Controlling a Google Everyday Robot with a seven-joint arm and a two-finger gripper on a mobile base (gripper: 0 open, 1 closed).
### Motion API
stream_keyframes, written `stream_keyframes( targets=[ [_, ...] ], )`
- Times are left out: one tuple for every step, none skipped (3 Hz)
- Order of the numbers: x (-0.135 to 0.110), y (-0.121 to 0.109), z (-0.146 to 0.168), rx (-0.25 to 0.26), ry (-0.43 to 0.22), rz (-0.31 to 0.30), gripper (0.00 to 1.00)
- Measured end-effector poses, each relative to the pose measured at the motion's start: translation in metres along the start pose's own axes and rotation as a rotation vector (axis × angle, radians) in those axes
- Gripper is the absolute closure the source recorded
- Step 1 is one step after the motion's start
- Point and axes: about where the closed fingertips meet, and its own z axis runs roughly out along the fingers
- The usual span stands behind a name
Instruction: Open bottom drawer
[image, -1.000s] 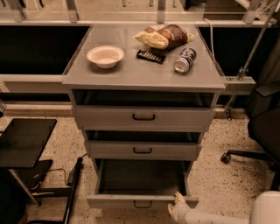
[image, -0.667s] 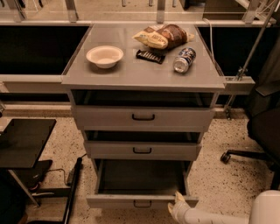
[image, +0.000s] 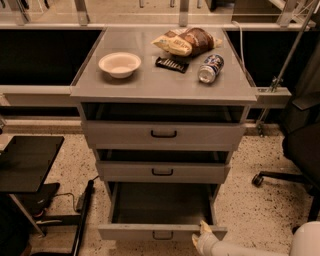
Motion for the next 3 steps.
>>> stream_keyframes(
  targets=[
    [0.0070,0.0071,-0.0042,0.008,-0.003,0.008,1.00],
    [0.0051,0.0057,-0.0070,0.008,-0.003,0.008,0.81],
    [0.0051,0.0057,-0.0070,0.008,-0.003,0.008,0.58]
  ],
)
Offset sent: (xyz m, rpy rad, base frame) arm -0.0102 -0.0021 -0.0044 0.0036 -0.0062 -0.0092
